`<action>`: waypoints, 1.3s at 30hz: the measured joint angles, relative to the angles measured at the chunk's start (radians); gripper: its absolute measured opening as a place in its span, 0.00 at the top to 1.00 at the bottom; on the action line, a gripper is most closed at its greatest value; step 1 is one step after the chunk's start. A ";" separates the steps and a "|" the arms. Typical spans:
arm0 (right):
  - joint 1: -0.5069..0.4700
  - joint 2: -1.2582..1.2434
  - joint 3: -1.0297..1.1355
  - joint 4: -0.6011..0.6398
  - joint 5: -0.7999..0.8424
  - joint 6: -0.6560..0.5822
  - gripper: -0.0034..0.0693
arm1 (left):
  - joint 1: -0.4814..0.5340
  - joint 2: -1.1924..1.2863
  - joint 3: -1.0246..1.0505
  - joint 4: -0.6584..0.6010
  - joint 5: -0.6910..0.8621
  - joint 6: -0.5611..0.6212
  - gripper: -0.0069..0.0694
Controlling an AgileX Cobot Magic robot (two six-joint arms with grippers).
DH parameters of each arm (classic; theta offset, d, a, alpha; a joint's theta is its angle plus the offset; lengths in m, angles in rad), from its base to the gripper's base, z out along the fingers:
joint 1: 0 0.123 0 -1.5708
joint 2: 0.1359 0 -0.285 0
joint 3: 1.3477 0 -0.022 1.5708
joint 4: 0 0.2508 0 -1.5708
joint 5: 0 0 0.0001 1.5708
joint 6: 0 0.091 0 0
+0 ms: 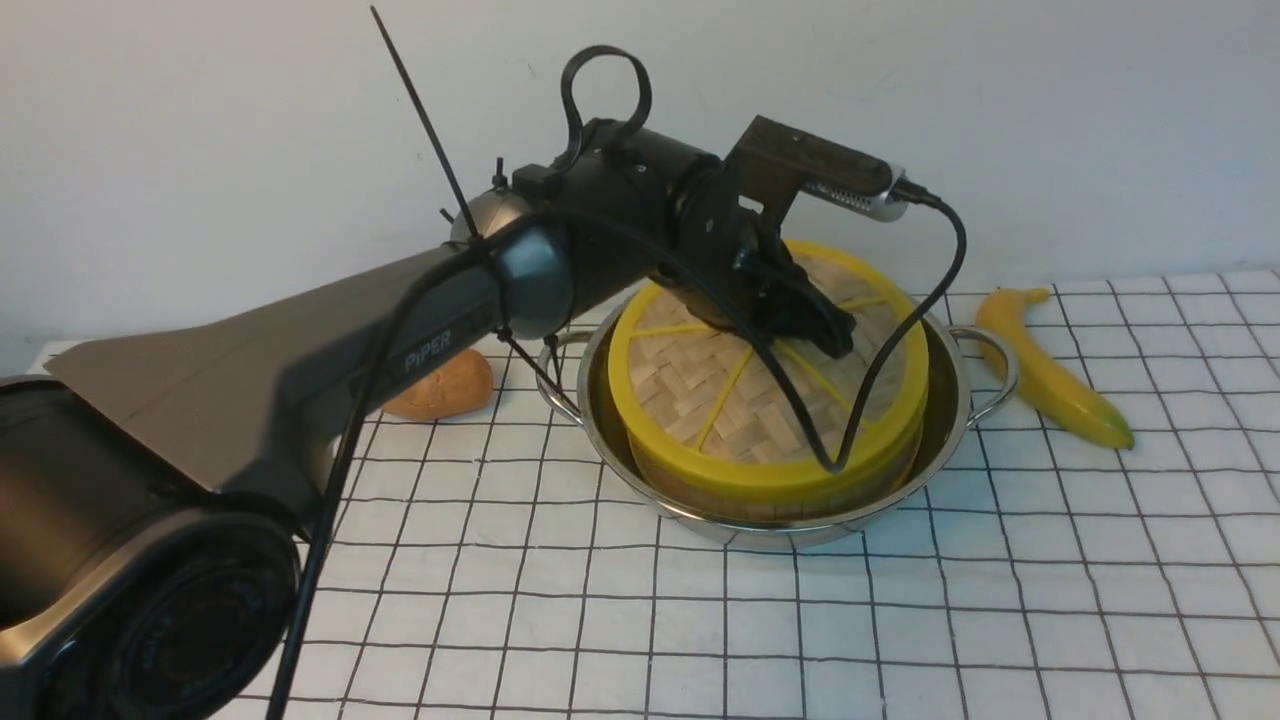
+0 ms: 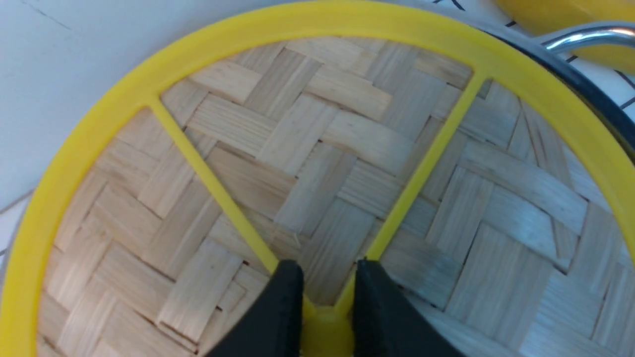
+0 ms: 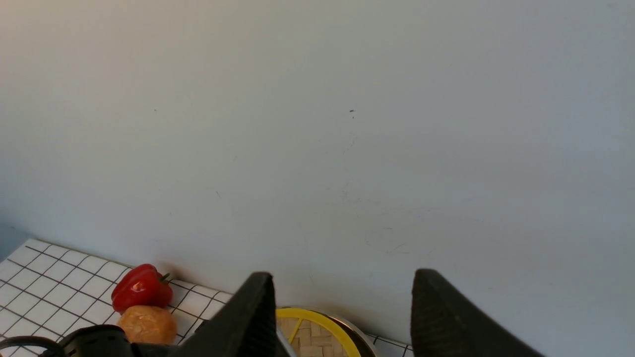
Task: Place the steamer in the pot on the white tablecloth, and put the lid on the steamer.
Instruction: 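Place the yellow bamboo steamer lid onto the steamer in the pot with the left gripper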
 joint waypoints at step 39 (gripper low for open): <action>0.000 -0.001 0.000 0.002 0.000 0.000 0.43 | 0.000 0.036 -0.009 0.007 -0.050 0.001 0.66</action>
